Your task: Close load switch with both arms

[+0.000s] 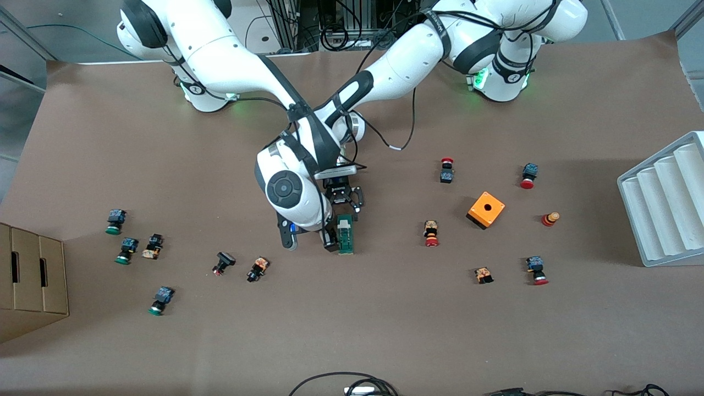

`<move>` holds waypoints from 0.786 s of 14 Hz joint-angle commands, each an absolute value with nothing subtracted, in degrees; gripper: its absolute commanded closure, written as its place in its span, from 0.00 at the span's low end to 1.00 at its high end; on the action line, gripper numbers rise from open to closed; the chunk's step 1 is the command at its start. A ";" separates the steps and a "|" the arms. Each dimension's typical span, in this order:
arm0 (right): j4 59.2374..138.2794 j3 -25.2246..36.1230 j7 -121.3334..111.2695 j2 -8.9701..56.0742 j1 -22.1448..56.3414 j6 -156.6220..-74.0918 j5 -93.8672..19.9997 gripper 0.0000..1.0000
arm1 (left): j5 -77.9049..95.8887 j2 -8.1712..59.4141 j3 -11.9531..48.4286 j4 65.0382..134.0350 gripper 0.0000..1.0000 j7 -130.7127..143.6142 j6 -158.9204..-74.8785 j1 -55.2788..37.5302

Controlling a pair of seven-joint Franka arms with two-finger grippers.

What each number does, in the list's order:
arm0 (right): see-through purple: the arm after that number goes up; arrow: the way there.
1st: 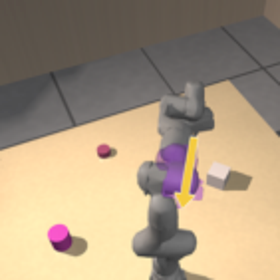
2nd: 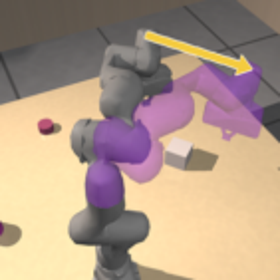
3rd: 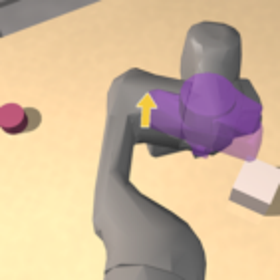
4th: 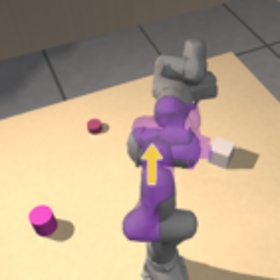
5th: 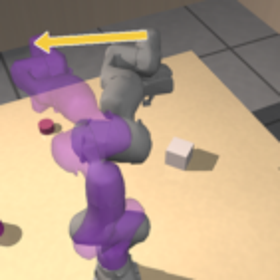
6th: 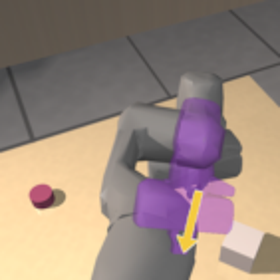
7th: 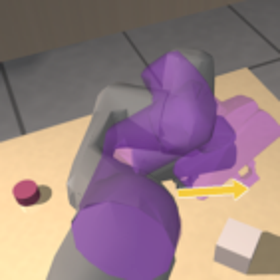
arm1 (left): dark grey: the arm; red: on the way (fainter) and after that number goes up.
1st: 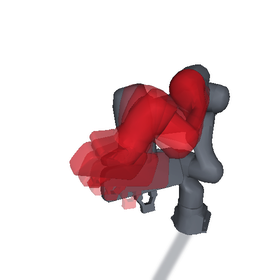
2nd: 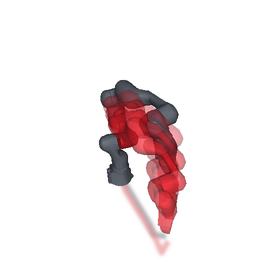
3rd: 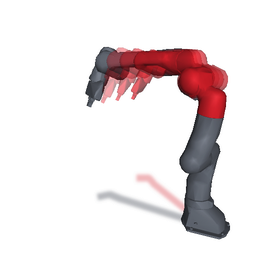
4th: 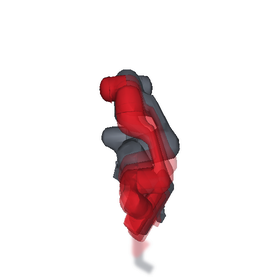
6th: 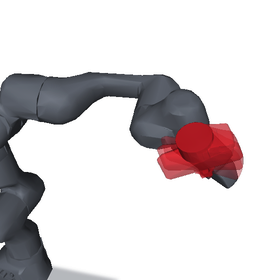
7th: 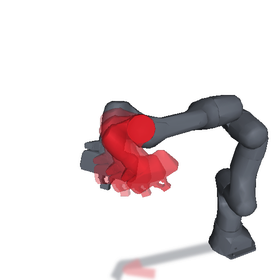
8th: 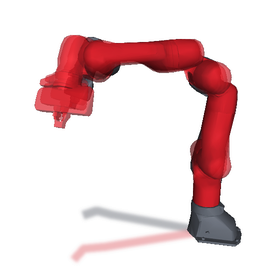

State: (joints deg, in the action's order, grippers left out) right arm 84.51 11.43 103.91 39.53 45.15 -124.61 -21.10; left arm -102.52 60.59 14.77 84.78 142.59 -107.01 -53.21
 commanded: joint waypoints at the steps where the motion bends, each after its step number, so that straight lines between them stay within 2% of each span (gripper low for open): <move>1: 86.39 11.34 104.85 39.64 45.79 -128.22 -24.25 0.19 | -103.45 61.61 15.12 83.23 0.32 143.09 -106.17 -53.17; 2: 86.74 10.90 105.03 39.64 45.88 -128.41 -25.39 0.19 | -103.45 61.61 15.12 83.23 0.38 143.17 -106.35 -53.17; 3: 87.53 10.64 105.03 39.64 45.97 -129.02 -26.18 0.19 | -103.45 61.61 15.12 83.23 0.38 143.17 -106.35 -53.17; 8: 91.92 8.44 104.68 38.94 45.79 -133.75 -26.37 0.36 | -103.36 61.61 15.12 83.23 0.50 143.26 -106.35 -53.09; 11: 93.34 8.09 104.41 38.93 45.88 -136.75 -26.37 0.38 | -103.36 61.61 15.21 83.32 0.51 143.26 -106.35 -53.09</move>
